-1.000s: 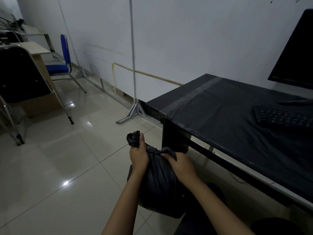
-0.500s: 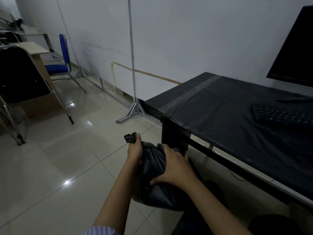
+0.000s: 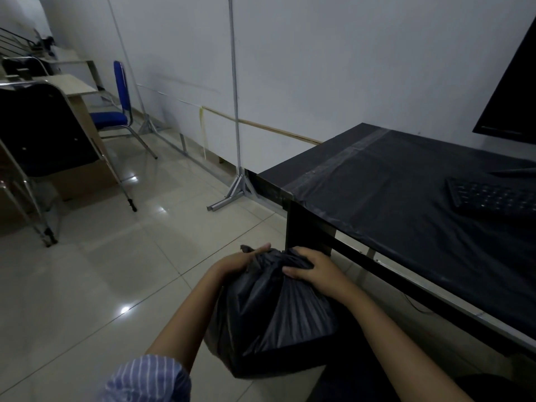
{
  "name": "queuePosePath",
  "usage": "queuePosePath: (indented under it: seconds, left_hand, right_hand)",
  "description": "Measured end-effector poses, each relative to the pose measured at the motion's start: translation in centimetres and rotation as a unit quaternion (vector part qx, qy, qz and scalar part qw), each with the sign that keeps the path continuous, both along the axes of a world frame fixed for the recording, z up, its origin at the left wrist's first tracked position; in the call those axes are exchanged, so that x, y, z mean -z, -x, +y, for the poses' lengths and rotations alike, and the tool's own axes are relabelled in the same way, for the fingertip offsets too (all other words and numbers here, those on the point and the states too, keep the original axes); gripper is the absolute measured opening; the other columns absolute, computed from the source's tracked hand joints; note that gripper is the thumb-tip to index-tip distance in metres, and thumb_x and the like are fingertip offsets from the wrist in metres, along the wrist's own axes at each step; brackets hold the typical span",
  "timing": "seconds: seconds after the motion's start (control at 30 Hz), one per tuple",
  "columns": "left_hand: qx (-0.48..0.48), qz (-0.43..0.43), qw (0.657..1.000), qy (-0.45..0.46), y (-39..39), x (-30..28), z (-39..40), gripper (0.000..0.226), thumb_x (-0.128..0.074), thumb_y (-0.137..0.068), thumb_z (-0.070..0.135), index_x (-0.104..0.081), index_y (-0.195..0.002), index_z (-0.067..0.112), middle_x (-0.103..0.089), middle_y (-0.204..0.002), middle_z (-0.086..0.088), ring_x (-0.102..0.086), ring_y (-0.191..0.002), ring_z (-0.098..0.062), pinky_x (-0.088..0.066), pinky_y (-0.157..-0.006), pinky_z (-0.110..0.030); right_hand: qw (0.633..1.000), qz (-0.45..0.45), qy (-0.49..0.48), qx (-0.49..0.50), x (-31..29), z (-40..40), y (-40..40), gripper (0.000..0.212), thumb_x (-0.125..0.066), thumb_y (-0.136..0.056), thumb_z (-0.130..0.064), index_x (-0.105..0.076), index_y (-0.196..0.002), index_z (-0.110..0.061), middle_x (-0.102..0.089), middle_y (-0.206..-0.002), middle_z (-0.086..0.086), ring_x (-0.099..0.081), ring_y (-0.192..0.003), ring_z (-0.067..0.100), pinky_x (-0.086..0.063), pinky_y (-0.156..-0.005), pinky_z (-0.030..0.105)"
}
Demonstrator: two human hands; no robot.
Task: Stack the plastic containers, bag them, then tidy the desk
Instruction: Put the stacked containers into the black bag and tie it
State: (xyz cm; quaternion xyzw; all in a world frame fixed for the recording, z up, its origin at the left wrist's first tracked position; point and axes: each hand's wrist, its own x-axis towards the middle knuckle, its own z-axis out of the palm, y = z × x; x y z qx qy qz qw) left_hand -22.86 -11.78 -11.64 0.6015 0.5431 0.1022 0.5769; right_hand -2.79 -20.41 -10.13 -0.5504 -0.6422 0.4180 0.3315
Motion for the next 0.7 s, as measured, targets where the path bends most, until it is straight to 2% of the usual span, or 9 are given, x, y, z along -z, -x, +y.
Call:
queuePosePath:
  seconds: [0.03,0.1,0.17,0.23,0.3,0.37,0.47,0.57,0.7]
  left_hand:
    - [-0.006,0.031,0.999,-0.023,0.0,0.6,0.1,0.042,-0.048,-0.098,0.037,-0.047,-0.135,0.017,-0.044,-0.144,-0.007,-0.057,-0.114,-0.019,-0.042,-0.090,-0.018]
    - [-0.116,0.103,0.981,-0.120,-0.1,1.5,0.1,0.053,-0.060,-0.090,0.025,-0.032,-0.133,0.011,-0.037,-0.138,-0.019,-0.047,-0.115,-0.031,-0.037,-0.091,-0.029]
    - [-0.159,0.093,0.943,-0.277,-0.2,1.2,0.1,0.050,-0.072,-0.079,0.015,-0.045,-0.122,0.015,-0.043,-0.119,-0.010,-0.047,-0.105,-0.025,-0.039,-0.090,-0.034]
    - [-0.083,-0.018,0.943,-0.322,-0.2,1.1,0.1,0.029,-0.070,-0.079,0.003,-0.062,-0.104,0.016,-0.056,-0.100,-0.003,-0.055,-0.089,-0.016,-0.044,-0.083,-0.033]
    - [-0.043,-0.078,0.961,-0.262,0.0,0.4,-0.5,0.013,-0.057,-0.094,0.009,-0.068,-0.096,0.015,-0.067,-0.090,-0.002,-0.061,-0.082,-0.013,-0.047,-0.082,-0.030]
    - [-0.038,-0.066,0.970,-0.229,0.5,-0.2,-1.0,0.046,-0.036,-0.102,0.041,-0.070,-0.088,0.014,-0.069,-0.084,0.001,-0.061,-0.083,-0.014,-0.047,-0.081,-0.024]
    - [0.003,-0.144,0.989,-0.037,2.1,-1.0,-1.5,0.090,-0.030,-0.071,0.089,-0.057,-0.081,0.004,-0.054,-0.077,-0.015,-0.053,-0.067,-0.021,-0.042,-0.064,-0.024]
    - [0.085,-0.159,0.981,0.065,3.2,-2.0,-1.3,0.072,-0.055,-0.073,0.076,-0.072,-0.096,0.010,-0.073,-0.103,-0.008,-0.071,-0.093,-0.020,-0.054,-0.073,-0.021]
    - [0.077,-0.157,0.982,0.066,3.9,-1.9,-0.9,0.063,-0.075,-0.078,0.040,-0.056,-0.130,0.011,-0.066,-0.124,-0.009,-0.063,-0.114,-0.025,-0.050,-0.100,-0.035]
  right_hand:
    - [1.000,0.003,0.004,0.001,-0.5,0.2,-0.1,0.012,-0.071,-0.087,-0.024,-0.065,-0.085,-0.034,-0.069,-0.082,-0.021,-0.062,-0.081,-0.009,-0.043,-0.072,0.008]
    - [1.000,0.007,0.014,0.008,-1.0,0.6,-0.5,0.011,-0.068,-0.089,-0.020,-0.066,-0.080,-0.026,-0.066,-0.074,-0.018,-0.059,-0.072,-0.010,-0.040,-0.067,0.006]
    - [1.000,0.007,0.025,0.001,-1.1,1.1,-0.9,0.009,-0.067,-0.090,-0.020,-0.066,-0.082,-0.018,-0.063,-0.076,-0.013,-0.059,-0.072,-0.006,-0.040,-0.067,0.009]
    - [0.999,0.011,0.037,-0.009,-1.2,1.7,-0.9,0.009,-0.067,-0.090,-0.021,-0.068,-0.085,-0.014,-0.064,-0.080,-0.009,-0.060,-0.076,-0.001,-0.042,-0.069,0.011]
    - [0.999,0.013,0.045,-0.015,-1.3,2.4,-0.8,0.015,-0.068,-0.089,-0.024,-0.071,-0.090,-0.009,-0.067,-0.085,-0.005,-0.062,-0.082,0.006,-0.044,-0.076,0.018]
    - [0.998,0.014,0.055,-0.018,-1.5,3.0,-0.6,0.024,-0.068,-0.089,-0.026,-0.071,-0.098,-0.004,-0.069,-0.090,-0.001,-0.064,-0.087,0.010,-0.045,-0.080,0.022]
    - [0.996,0.017,0.080,-0.020,-1.1,3.9,-0.4,0.024,-0.068,-0.089,-0.028,-0.071,-0.095,-0.005,-0.069,-0.087,-0.002,-0.064,-0.084,0.010,-0.047,-0.079,0.022]
    - [0.995,0.018,0.096,-0.018,-0.6,4.8,0.3,0.025,-0.071,-0.087,-0.030,-0.067,-0.100,-0.009,-0.068,-0.091,-0.002,-0.063,-0.088,0.010,-0.046,-0.078,0.020]
    - [0.996,-0.014,0.090,-0.027,-1.3,6.9,1.7,0.023,-0.075,-0.082,-0.033,-0.060,-0.091,-0.019,-0.065,-0.101,0.000,-0.062,-0.099,0.014,-0.046,-0.088,0.028]
